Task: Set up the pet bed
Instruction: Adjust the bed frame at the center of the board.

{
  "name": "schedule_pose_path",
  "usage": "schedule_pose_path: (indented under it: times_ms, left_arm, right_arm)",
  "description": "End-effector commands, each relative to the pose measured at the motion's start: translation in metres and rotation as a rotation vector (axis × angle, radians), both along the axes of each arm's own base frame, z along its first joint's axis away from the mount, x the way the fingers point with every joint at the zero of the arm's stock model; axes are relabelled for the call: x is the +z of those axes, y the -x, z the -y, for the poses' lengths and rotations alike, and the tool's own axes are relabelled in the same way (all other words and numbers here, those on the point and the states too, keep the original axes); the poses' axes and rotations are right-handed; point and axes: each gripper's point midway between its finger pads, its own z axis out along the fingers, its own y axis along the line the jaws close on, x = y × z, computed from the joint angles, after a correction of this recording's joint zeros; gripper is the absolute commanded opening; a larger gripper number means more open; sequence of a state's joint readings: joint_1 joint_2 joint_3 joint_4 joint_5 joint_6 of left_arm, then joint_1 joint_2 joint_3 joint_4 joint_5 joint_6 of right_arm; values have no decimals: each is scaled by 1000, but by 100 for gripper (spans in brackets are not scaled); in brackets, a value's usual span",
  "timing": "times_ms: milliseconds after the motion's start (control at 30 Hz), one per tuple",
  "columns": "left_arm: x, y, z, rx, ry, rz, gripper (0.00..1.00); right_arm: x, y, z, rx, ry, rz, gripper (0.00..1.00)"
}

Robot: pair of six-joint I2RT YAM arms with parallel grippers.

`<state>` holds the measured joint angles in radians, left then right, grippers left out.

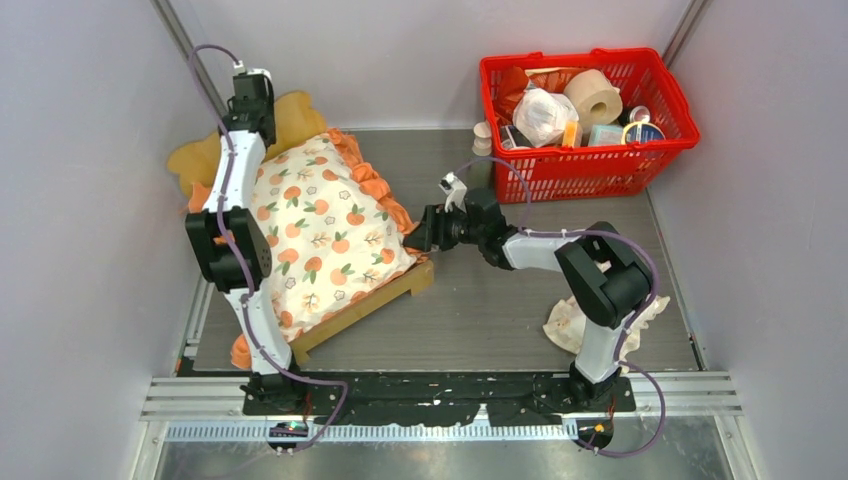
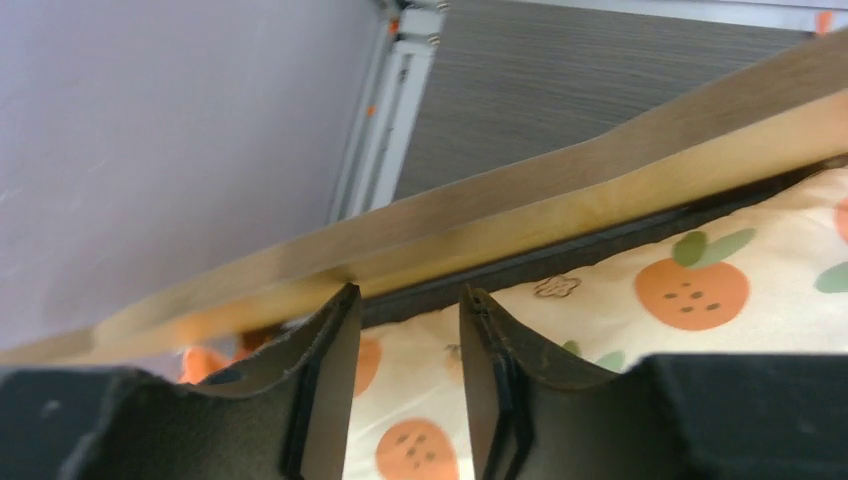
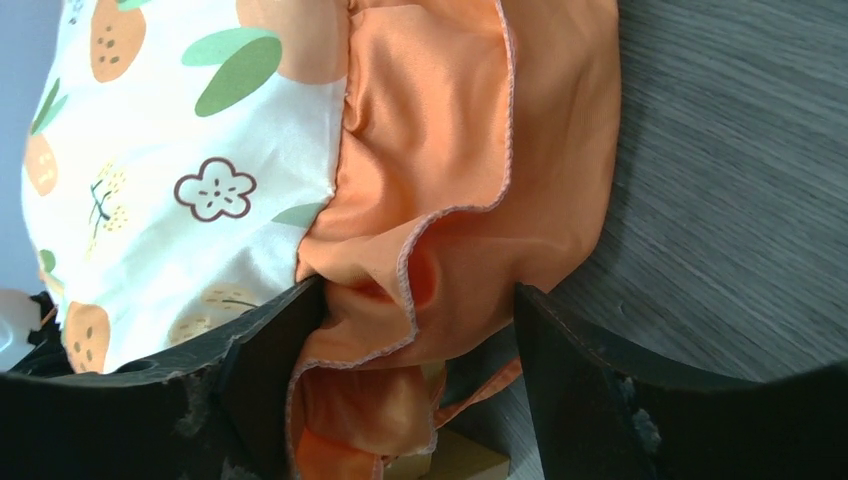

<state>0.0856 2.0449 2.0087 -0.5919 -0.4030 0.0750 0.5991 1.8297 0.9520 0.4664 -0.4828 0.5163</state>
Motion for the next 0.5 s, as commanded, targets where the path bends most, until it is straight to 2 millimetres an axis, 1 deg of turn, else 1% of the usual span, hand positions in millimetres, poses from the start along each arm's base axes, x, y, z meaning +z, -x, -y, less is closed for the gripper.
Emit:
schedule_pose_path:
  times_ms: [0, 67, 167, 267, 300, 333, 367, 400, 433, 467]
  left_arm:
    - [16, -43, 25, -192, 49, 149, 41]
    - [12, -54, 36, -258, 81, 188, 41]
    - [9, -70, 51, -339, 113, 262, 43]
    - [10, -86, 69, -425, 170, 326, 42]
    - [10, -91, 77, -457, 199, 347, 42]
    - [8, -95, 88, -499, 236, 363, 42]
    - [11, -96, 99, -541, 271, 379, 40]
    - [14, -94, 110, -577, 298, 386, 38]
    - [19, -89, 118, -588, 306, 389, 36]
    - [27, -83, 123, -586, 299, 397, 36]
  right_arm:
    - [30, 10, -6, 52, -131, 45, 73]
    - [34, 17, -2, 42, -156, 50, 72]
    - [26, 35, 7, 38, -136, 38, 71]
    - [18, 45, 12, 29, -119, 28, 71]
    - [14, 52, 12, 33, -113, 19, 71]
    - [13, 54, 12, 29, -109, 19, 71]
    - [12, 62, 9, 44, -105, 16, 71]
    - [12, 65, 7, 49, -104, 19, 71]
    - [13, 72, 1, 67, -104, 20, 71]
    - [16, 74, -1, 63, -102, 26, 71]
